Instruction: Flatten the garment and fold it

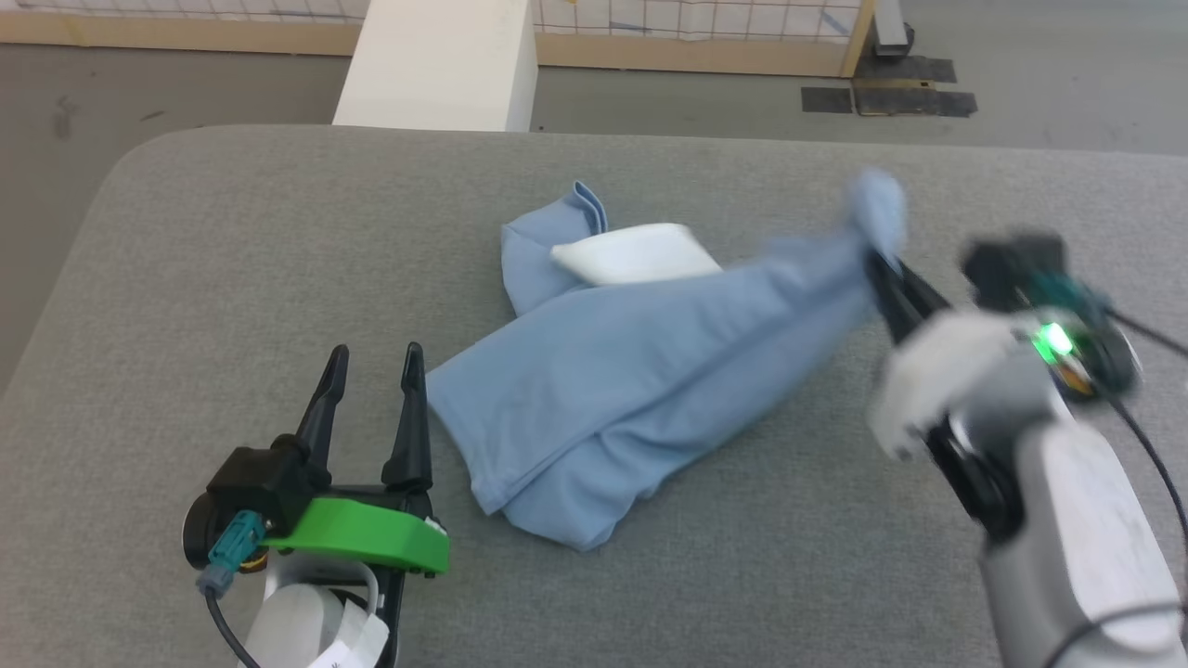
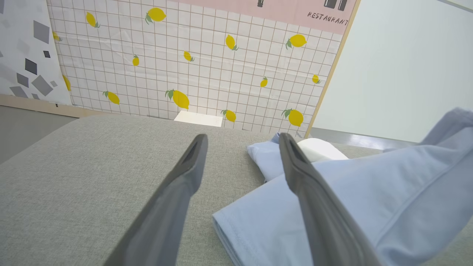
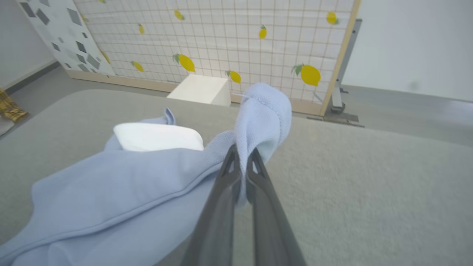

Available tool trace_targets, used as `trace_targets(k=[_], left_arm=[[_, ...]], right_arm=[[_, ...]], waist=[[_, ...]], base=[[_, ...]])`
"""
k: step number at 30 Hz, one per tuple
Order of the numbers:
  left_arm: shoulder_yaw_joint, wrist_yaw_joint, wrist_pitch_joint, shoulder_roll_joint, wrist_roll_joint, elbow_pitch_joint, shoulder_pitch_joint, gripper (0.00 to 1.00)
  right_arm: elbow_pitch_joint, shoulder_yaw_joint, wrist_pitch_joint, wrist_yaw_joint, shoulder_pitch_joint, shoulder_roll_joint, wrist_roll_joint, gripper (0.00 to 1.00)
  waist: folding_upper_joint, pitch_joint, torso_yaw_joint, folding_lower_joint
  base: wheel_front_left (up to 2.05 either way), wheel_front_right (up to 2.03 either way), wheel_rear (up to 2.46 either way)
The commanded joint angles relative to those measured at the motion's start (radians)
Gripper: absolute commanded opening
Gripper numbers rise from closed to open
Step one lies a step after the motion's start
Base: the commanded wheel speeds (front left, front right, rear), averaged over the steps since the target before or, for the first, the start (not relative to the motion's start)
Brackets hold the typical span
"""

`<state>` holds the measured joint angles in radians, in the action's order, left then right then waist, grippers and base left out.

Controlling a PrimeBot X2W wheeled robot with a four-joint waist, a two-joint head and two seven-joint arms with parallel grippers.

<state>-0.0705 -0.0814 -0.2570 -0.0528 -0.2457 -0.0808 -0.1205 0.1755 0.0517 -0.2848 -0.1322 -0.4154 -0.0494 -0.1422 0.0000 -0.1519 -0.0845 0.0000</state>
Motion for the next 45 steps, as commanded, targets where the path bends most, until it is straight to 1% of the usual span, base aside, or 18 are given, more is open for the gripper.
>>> trace_targets(k=[1, 6, 7, 8, 9, 11, 14, 16, 17, 22, 26, 29, 35, 39, 42, 43, 44, 45], left_arm=[[0.006, 0.001, -0.005, 0.003, 0.004, 0.005, 0.001, 1.00], [0.011, -0.005, -0.005, 0.003, 0.013, 0.001, -0.007, 1.00], [0.010, -0.007, -0.005, 0.003, 0.014, -0.001, -0.009, 1.00], [0.009, -0.008, -0.005, 0.003, 0.015, -0.003, -0.011, 1.00], [0.009, -0.009, -0.005, 0.003, 0.016, -0.004, -0.012, 1.00], [0.007, -0.010, -0.005, 0.003, 0.017, -0.007, -0.013, 1.00], [0.007, -0.012, -0.005, 0.003, 0.017, -0.013, -0.009, 1.00], [0.005, -0.014, -0.005, 0.003, 0.016, -0.016, -0.007, 1.00], [0.004, -0.015, -0.005, 0.003, 0.014, -0.019, -0.008, 1.00], [-0.012, -0.008, -0.004, 0.003, 0.003, -0.067, -0.051, 1.00], [-0.026, 0.011, 0.055, 0.002, 0.007, -0.171, -0.162, 1.00], [-0.031, 0.029, 0.115, 0.002, -0.007, -0.258, -0.268, 1.00], [-0.061, 0.057, 0.263, 0.001, -0.016, -0.466, -0.474, 1.00], [-0.085, 0.081, 0.409, -0.012, 0.006, -0.602, -0.576, 1.00], [-0.109, 0.109, 0.553, -0.029, 0.032, -0.699, -0.634, 1.00], [-0.130, 0.128, 0.691, -0.045, 0.051, -0.770, -0.669, 1.00], [-0.137, 0.126, 0.737, -0.048, 0.053, -0.789, -0.676, 1.00], [-0.139, 0.122, 0.765, -0.050, 0.051, -0.798, -0.679, 0.92]], right_arm=[[-0.011, -0.064, -0.021, 0.002, 0.067, -0.001, 0.032, 0.00], [-0.027, -0.248, -0.092, 0.002, 0.242, -0.001, 0.097, 0.00], [-0.026, -0.279, -0.110, 0.002, 0.271, -0.001, 0.105, 0.19], [-0.024, -0.300, -0.127, 0.002, 0.293, -0.001, 0.112, 0.84], [-0.023, -0.323, -0.148, 0.002, 0.317, -0.001, 0.110, 1.00], [-0.034, -0.347, -0.171, 0.002, 0.350, -0.001, 0.095, 1.00], [-0.080, -0.359, -0.131, 0.002, 0.380, -0.001, 0.075, 1.00], [-0.126, -0.347, -0.056, 0.002, 0.390, -0.001, 0.069, 1.00], [-0.158, -0.331, 0.002, 0.002, 0.395, -0.001, 0.076, 1.00], [-0.257, -0.228, 0.243, 0.002, 0.422, -0.001, 0.115, 1.00], [-0.266, -0.158, 0.336, 0.002, 0.430, -0.001, 0.126, 1.00], [-0.263, -0.124, 0.375, 0.002, 0.419, -0.001, 0.120, 1.00], [-0.236, -0.071, 0.394, 0.002, 0.387, -0.001, 0.105, 1.00], [-0.223, -0.057, 0.402, 0.002, 0.366, -0.001, 0.093, 1.00], [-0.220, -0.052, 0.405, 0.002, 0.357, -0.001, 0.086, 1.00], [-0.217, -0.050, 0.407, 0.002, 0.353, -0.001, 0.082, 1.00], [-0.216, -0.050, 0.407, 0.002, 0.352, -0.001, 0.080, 1.00], [-0.216, -0.051, 0.408, 0.002, 0.351, -0.001, 0.077, 1.00]], waist=[[0.0000, -0.006, 0.015, 0.0000], [0.0000, -0.008, 0.044, 0.0000], [0.0000, -0.007, 0.049, 0.0000], [0.0000, -0.006, 0.052, 0.0000], [0.0000, -0.004, 0.056, 0.0000], [0.0000, 0.001, 0.061, 0.0000], [0.0000, 0.012, 0.067, 0.0000], [0.0000, 0.018, 0.071, 0.0000], [0.0000, 0.020, 0.073, 0.0000], [0.0000, 0.018, 0.092, 0.0000], [0.0000, -0.007, 0.118, 0.0000], [0.0000, -0.032, 0.141, 0.0000], [0.0000, -0.077, 0.193, 0.0000], [0.0000, -0.100, 0.225, 0.0000], [0.0000, -0.110, 0.242, 0.0000], [0.0000, -0.113, 0.249, 0.0000], [0.0000, -0.113, 0.250, 0.0000], [0.0000, -0.113, 0.251, 0.0000]], base=[[0.00, 0.00, 0.00], [0.00, 0.00, 0.00], [0.00, 0.00, 0.00], [0.00, 0.00, 0.00], [0.00, 0.00, 0.00], [0.00, 0.00, 0.00], [0.00, 0.00, 0.00], [0.00, 0.00, 0.00], [0.00, 0.00, 0.00], [0.00, 0.00, 0.00], [0.00, 0.00, 0.00], [0.00, 0.00, 0.00], [0.00, 0.00, 0.00], [0.00, 0.00, 0.00], [0.00, 0.00, 0.00], [0.00, 0.00, 0.00], [0.00, 0.00, 0.00], [0.00, 0.00, 0.00]])
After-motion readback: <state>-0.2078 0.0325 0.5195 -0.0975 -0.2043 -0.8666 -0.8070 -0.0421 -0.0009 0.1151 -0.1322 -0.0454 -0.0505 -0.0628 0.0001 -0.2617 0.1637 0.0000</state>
